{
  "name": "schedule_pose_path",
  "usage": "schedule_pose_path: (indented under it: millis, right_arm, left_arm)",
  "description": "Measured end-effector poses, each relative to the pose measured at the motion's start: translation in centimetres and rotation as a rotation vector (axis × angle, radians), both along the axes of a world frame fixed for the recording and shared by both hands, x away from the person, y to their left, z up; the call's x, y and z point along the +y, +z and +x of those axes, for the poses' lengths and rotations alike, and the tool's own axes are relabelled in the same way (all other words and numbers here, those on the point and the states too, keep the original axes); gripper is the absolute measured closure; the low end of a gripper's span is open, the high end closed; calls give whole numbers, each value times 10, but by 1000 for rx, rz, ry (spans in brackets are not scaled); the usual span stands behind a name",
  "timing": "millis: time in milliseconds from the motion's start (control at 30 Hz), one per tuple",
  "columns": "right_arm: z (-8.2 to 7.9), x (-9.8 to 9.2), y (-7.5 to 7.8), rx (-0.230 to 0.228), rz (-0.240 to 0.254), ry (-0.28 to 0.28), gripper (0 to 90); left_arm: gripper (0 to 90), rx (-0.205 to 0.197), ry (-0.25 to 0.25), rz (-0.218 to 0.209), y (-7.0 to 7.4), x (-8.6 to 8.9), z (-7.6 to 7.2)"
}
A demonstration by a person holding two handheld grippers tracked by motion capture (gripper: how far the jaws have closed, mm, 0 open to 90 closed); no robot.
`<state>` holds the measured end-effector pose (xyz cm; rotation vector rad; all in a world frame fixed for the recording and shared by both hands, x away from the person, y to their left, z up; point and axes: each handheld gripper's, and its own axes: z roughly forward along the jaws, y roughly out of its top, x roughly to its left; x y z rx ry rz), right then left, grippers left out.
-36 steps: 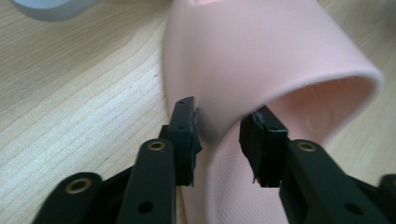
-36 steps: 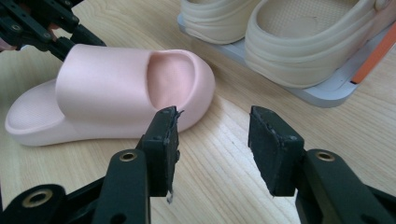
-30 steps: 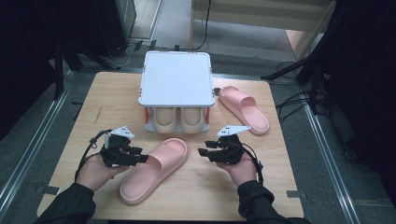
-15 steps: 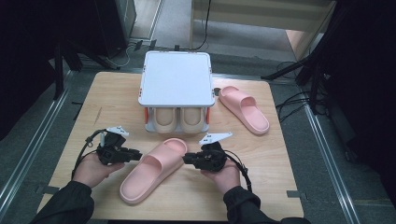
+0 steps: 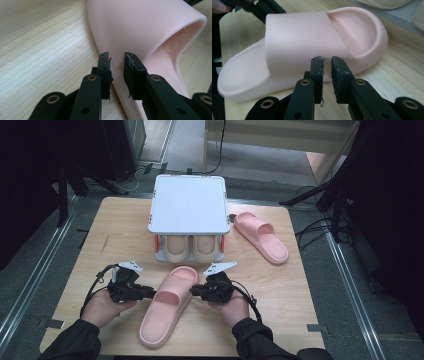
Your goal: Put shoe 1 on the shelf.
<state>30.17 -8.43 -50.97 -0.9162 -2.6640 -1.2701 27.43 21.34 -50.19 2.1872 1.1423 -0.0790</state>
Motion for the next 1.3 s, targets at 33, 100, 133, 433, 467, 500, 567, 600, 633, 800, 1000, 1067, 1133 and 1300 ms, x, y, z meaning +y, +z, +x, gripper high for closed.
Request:
schedule_pose_path:
  millis: [33, 100, 133, 433, 467, 500, 567, 600, 633, 800, 1000, 1067, 1133, 1300]
  right_arm:
    - [1, 1, 0, -3, 0, 0, 799]
    - [3, 2, 0, -6, -3, -7, 798]
    - [4, 2, 1, -9, -4, -6, 794]
    - [8, 1, 3, -27, -7, -16, 716]
    - [8, -1, 3, -28, -7, -16, 708]
    - [9, -3, 5, -34, -6, -20, 688]
    - [10, -8, 8, -44, 6, -32, 671]
    - [10, -13, 10, -48, 16, -43, 656]
    - [11, -16, 12, -53, 20, -51, 650]
    - [14, -36, 18, -72, 28, -96, 635]
    - [16, -58, 22, -95, 21, -143, 617]
    - [18, -69, 24, -98, 20, -168, 609]
    - [21, -80, 26, -107, 13, -186, 604]
    - [31, -111, 29, -113, 33, -263, 584]
  left_arm:
    - [745, 0, -1, -3, 0, 0, -1]
    - [745, 10, 0, -20, -1, -1, -1]
    - [744, 13, 1, -25, -1, -1, -1]
    - [675, -12, 1, -38, 4, -1, 0]
    - [657, -22, 1, -43, 6, 0, 0]
    - [630, -29, -1, -45, 7, 1, 0]
    - [575, -48, 1, -51, 11, 3, 2]
    - [554, -52, 7, -56, 12, 4, 3]
    - [531, -54, 7, -59, 13, 5, 5]
    - [468, -68, 35, -69, 16, 12, 15]
    - [420, -38, 30, -61, 11, 17, 29]
    - [403, -31, 24, -57, 10, 17, 34]
    - [395, -27, 29, -59, 10, 17, 38]
    - [386, -26, 46, -70, 11, 19, 45]
